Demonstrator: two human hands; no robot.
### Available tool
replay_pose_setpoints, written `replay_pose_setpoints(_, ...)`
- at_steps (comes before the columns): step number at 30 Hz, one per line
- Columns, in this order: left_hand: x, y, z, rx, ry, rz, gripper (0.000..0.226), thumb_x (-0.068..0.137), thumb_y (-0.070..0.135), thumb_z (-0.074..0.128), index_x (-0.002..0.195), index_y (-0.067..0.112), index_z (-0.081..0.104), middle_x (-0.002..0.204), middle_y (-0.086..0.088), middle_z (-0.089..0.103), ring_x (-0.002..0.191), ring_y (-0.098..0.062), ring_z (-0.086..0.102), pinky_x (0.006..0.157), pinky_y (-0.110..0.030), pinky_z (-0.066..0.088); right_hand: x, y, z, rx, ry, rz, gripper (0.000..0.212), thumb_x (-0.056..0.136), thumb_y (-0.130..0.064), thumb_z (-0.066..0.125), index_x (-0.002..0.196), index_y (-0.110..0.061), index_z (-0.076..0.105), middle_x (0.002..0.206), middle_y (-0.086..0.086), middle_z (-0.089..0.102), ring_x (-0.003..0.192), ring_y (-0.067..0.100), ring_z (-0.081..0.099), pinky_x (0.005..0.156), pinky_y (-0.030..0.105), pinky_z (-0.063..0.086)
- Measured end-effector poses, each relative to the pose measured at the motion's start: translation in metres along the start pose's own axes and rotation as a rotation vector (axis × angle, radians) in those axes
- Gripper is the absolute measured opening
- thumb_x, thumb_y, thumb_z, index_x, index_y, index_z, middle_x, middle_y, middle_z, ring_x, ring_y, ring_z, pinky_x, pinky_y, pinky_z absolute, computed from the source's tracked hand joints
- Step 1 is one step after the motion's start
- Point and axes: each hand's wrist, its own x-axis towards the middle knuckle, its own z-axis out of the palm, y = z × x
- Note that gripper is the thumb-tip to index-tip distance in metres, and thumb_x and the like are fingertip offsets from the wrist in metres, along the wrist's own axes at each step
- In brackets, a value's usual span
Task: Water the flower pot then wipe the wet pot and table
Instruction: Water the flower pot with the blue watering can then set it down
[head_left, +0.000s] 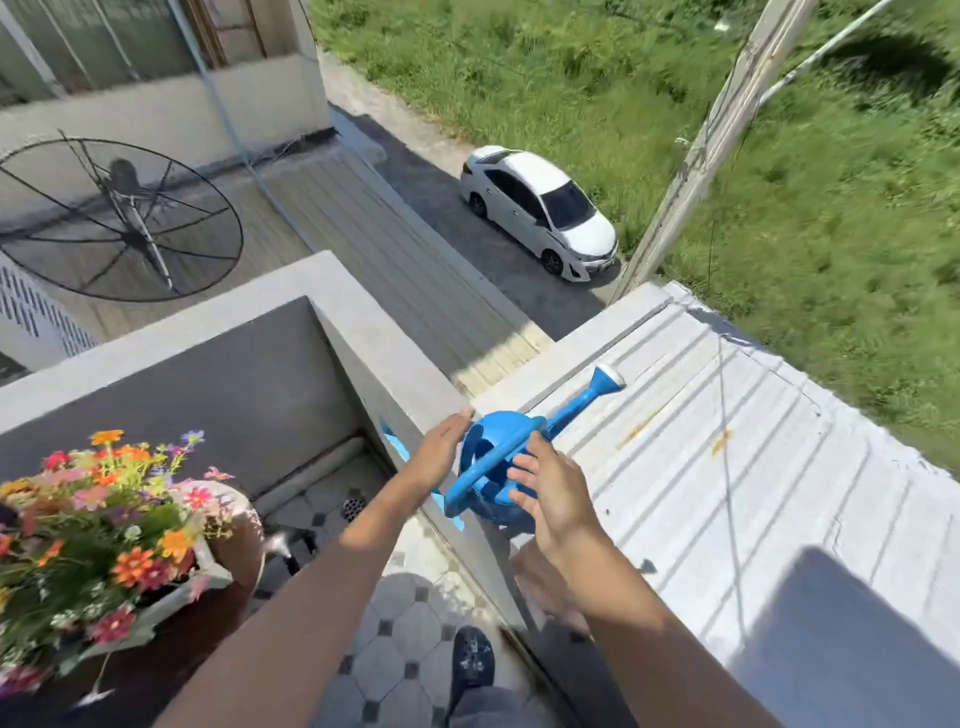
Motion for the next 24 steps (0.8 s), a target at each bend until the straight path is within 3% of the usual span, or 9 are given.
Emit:
replay_pose_setpoints(2,0.013,-0.005,0.005,0.013,-0.027,-0.018,0.053,0.097,0.054,0.033,0.137,0.024,0.051,0.145,-0.001,0.049,0.132,-0.016,0.045,0.116,-0.039,0.027,0.007,-0.003,0.004,0.011,-0.076,0.049,0.034,0.103,-0.036,0.043,0.117,-0.011,0.060,0.111,0.008,0.067,0.097,0.017,0.066,0.080,0.032,0.051)
replay_pose_setpoints(4,0.021,-0.019,0.006,0.048,-0.084,-0.051,0.051,0.092,0.061,0.035,0.128,0.032,0.057,0.132,-0.004,0.061,0.122,-0.025,0.056,0.111,-0.048,0.035,0.013,-0.004,0.009,-0.006,-0.110,0.051,0.034,0.102,-0.038,0.043,0.115,-0.013,0.063,0.107,0.007,0.072,0.098,0.017,0.069,0.081,0.032,0.053)
replay_pose_setpoints(8,0.016,-0.013,0.010,0.053,-0.058,0.008,0.039,0.099,0.044,0.037,0.126,0.025,0.057,0.124,-0.004,0.065,0.116,-0.024,0.060,0.105,-0.038,0.043,0.018,-0.005,0.018,-0.093,-0.086,0.049,0.034,0.094,-0.043,0.053,0.111,-0.016,0.063,0.106,0.012,0.073,0.103,0.025,0.069,0.089,0.039,0.053)
replay_pose_setpoints(12,-0.002,-0.014,0.006,0.031,0.004,0.041,0.040,0.101,0.041,0.035,0.129,0.018,0.052,0.123,0.004,0.061,0.115,-0.009,0.057,0.098,-0.019,0.041,0.021,-0.012,0.024,-0.165,-0.135,0.037,0.027,0.093,-0.033,0.058,0.108,-0.010,0.060,0.086,0.006,0.065,0.078,0.016,0.067,0.062,0.026,0.051)
replay_pose_setpoints(15,-0.021,-0.019,0.000,0.003,0.085,0.069,0.043,0.098,0.049,0.039,0.128,0.021,0.053,0.124,0.010,0.061,0.115,0.003,0.054,0.099,-0.017,0.038,0.009,-0.024,0.031,-0.238,-0.226,-0.027,0.013,0.093,-0.021,0.058,0.100,-0.010,0.058,0.070,-0.002,0.057,0.053,0.001,0.061,0.046,0.015,0.046)
replay_pose_setpoints(17,-0.036,-0.018,-0.006,-0.022,0.161,0.108,0.039,0.097,0.047,0.042,0.126,0.024,0.056,0.122,0.012,0.063,0.114,0.004,0.055,0.097,-0.017,0.038,-0.004,-0.032,0.037,-0.338,-0.276,-0.091,0.006,0.092,-0.018,0.060,0.090,-0.013,0.058,0.069,-0.004,0.056,0.055,0.002,0.059,0.052,0.016,0.046)
replay_pose_setpoints(19,-0.052,-0.016,-0.016,-0.087,0.249,0.134,0.033,0.097,0.042,0.046,0.123,0.024,0.056,0.119,0.008,0.064,0.113,-0.003,0.058,0.096,-0.019,0.041,-0.019,-0.038,0.047,-0.445,-0.307,-0.178,0.013,0.089,-0.019,0.063,0.081,-0.013,0.054,0.070,0.001,0.053,0.064,0.012,0.053,0.062,0.024,0.044)
replay_pose_setpoints(22,-0.084,-0.012,-0.037,-0.207,0.354,0.174,0.040,0.096,0.036,0.050,0.131,0.017,0.049,0.124,0.004,0.061,0.115,-0.006,0.057,0.099,-0.016,0.042,-0.048,-0.041,0.069,-0.590,-0.368,-0.284,0.017,0.086,-0.017,0.064,0.089,-0.002,0.058,0.074,0.006,0.052,0.068,0.019,0.051,0.063,0.031,0.042)
replay_pose_setpoints(24,-0.108,-0.014,-0.052,-0.209,0.416,0.205,0.041,0.091,0.041,0.052,0.128,0.023,0.051,0.125,0.004,0.063,0.116,-0.007,0.058,0.100,-0.022,0.044,-0.074,-0.040,0.084,-0.703,-0.413,-0.343,0.013,0.086,-0.016,0.061,0.093,-0.006,0.058,0.077,0.007,0.057,0.070,0.019,0.055,0.064,0.031,0.045)
